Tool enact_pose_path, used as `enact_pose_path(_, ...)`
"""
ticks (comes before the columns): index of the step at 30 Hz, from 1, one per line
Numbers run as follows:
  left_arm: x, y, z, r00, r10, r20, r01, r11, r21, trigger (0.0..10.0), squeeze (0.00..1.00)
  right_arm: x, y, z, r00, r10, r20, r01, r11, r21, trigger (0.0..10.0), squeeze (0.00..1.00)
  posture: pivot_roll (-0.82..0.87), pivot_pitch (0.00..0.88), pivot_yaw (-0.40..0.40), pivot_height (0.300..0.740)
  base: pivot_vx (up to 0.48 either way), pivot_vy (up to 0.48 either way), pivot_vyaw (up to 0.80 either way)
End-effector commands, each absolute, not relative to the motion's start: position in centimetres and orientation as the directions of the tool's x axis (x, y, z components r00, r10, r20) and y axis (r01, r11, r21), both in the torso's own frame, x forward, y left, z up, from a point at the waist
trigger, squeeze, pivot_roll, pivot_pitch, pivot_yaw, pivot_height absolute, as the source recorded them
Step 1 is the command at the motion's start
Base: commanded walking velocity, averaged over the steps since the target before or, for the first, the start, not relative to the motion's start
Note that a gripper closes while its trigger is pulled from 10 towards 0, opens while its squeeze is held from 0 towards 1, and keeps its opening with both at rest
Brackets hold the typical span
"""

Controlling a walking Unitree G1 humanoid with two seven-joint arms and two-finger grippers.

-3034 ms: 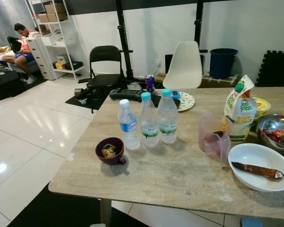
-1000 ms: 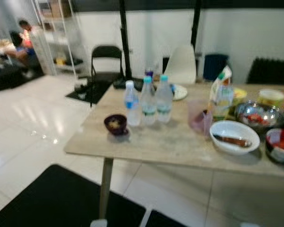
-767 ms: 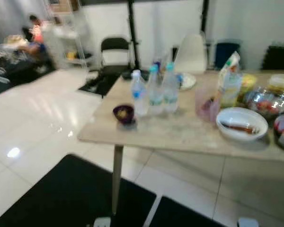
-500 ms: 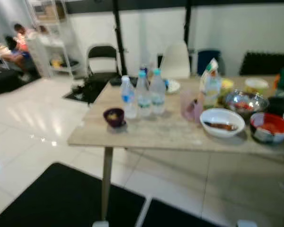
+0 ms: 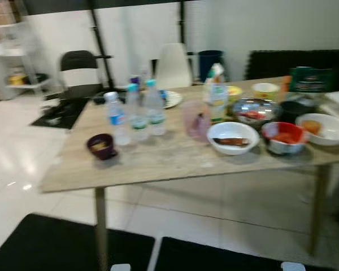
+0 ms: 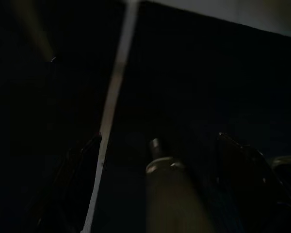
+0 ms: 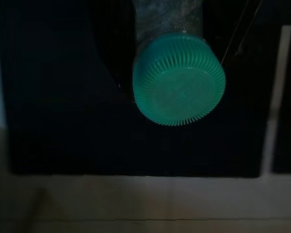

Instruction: Restocking fridge

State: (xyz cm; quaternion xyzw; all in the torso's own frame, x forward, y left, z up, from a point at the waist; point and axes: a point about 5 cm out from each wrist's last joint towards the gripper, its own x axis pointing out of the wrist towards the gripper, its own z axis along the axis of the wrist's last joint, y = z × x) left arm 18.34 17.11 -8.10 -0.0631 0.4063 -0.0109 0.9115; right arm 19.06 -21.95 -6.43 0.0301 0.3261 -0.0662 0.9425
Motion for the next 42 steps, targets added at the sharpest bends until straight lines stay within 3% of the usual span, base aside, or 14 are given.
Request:
enact_pose_path(1, 18.1, 17.3, -8.2, 0.665, -0.069, -0.744, -0.019, 0.994, -0.109, 10.0, 0.00, 18.3, -22.0, -6.9, 0.756, -0.114, -0.644, 0.163, 0.987, 0.017, 10.0, 0.00, -0.05, 0.075, 0.064, 0.740, 0.000, 0.000, -0.80)
enact_pose_path(14, 19.3, 17.0, -7.5, 0.687, -0.107, -0.718, 0.076, 0.994, -0.076, 10.0, 0.00, 17.4, -22.3, -7.3, 0.733, -0.162, -0.661, 0.238, 0.971, 0.026, 10.0, 0.00, -0.05, 0.089, 0.101, 0.740, 0.000, 0.000, -0.80)
enact_pose_path(42, 19.9, 16.4, -7.3, 0.683, -0.126, -0.720, 0.089, 0.992, -0.089, 10.0, 0.00, 16.1, -22.8, -7.9, 0.691, -0.196, -0.696, 0.290, 0.957, 0.018, 10.0, 0.00, -0.05, 0.104, 0.122, 0.740, 0.000, 0.000, -0.80)
